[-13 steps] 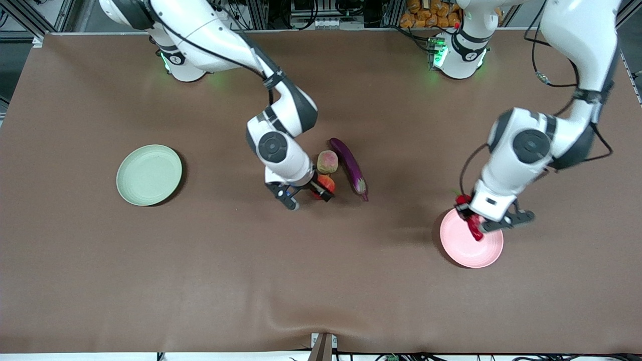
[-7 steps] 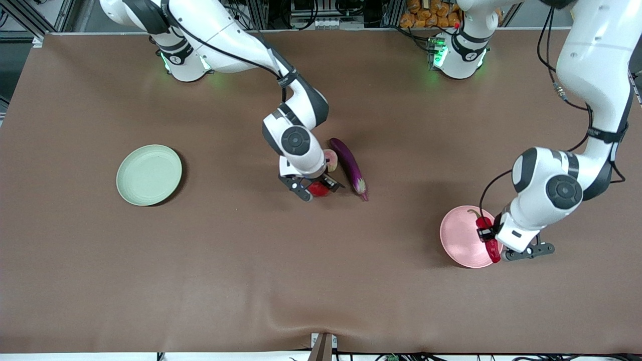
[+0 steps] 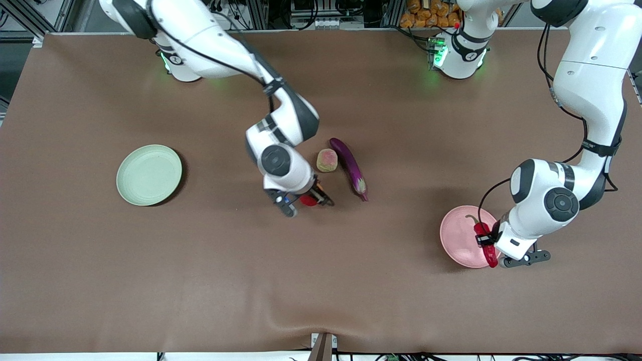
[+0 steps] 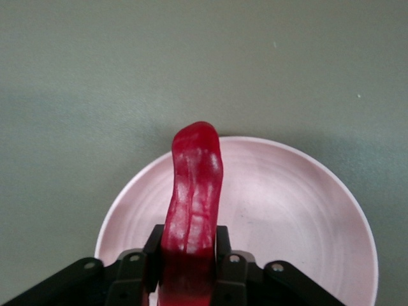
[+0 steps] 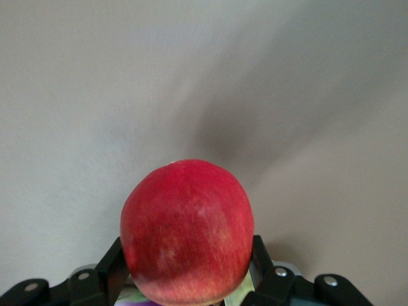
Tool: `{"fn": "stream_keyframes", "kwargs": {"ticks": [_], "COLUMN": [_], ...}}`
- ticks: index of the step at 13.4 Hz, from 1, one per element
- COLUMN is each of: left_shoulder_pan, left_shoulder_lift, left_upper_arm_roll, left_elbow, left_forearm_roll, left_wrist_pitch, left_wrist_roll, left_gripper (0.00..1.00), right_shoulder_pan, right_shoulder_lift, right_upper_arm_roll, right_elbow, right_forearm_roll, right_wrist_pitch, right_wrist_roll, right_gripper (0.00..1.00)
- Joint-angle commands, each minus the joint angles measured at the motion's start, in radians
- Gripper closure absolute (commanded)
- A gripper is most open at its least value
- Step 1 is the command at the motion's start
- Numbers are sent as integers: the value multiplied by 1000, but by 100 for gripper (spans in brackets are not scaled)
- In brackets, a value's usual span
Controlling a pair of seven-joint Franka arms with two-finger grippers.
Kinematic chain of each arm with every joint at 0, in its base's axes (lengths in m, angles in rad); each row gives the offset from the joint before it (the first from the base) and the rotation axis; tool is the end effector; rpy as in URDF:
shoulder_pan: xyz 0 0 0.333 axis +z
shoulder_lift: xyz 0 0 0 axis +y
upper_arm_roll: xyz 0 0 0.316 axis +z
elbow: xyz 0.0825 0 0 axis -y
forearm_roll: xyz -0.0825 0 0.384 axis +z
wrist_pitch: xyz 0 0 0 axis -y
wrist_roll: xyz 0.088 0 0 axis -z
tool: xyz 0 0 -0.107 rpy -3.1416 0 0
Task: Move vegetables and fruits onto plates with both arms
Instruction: 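Place the pepper on the pink plate while the right gripper carries the apple, then grasp the purple eggplant with the left gripper while the right gripper releases the apple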
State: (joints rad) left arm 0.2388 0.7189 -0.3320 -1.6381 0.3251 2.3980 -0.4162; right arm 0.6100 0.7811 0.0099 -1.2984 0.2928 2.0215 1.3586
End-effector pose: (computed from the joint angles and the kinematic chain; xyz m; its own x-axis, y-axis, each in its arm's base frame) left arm 0.6955 -0.0325 0.2214 0.9798 0.1776 0.0918 0.1769 -0.9841 0.0154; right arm 0.5932 0.4419 0.2747 0.6137 -0.7424 -0.2688 -0.7673 -0.6410 0.0188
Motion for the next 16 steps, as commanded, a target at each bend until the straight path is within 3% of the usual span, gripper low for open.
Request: {"fn": "stream_keyframes", "kwargs": {"ticks": [1, 4, 6, 7, 9, 12, 16], "left_shoulder_pan": [10, -9, -12, -18, -85, -232, -367], "left_shoulder_lift": [-15, -58, -67, -67, -85, -81, -55], "left_upper_arm_roll": [1, -39, -122, -168, -206, -203, -202], "left_elbow": [11, -12, -55, -65, -87, -101, -153], "left_forearm_roll": [20, 3, 5, 9, 17, 23, 156], "left_wrist_pitch": [-5, -17, -17, -19, -19, -20, -19], "left_wrist_roll": [-9, -79, -221, -324, -502, -738, -1048], "left_gripper": [0, 0, 0, 0, 0, 0, 0], "right_shoulder_pan": [-136, -278, -372, -392, -430, -522, -703], "right_shoulder_lift": [-43, -178, -259, -299, -374, -473, -503], "right_upper_arm_roll": [22, 5, 4, 4, 4, 4, 4], "right_elbow": [132, 67, -37, -111, -268, -528, -715], "right_forearm_roll": [32, 12, -32, -97, -204, -234, -239], "right_wrist_pitch": [-305, -492, -503, -495, -425, -229, -52], "right_wrist_roll": [-108, -507, -700, -814, -982, -1154, -1439], "right_gripper": [100, 100, 100, 100, 100, 100, 100]}}
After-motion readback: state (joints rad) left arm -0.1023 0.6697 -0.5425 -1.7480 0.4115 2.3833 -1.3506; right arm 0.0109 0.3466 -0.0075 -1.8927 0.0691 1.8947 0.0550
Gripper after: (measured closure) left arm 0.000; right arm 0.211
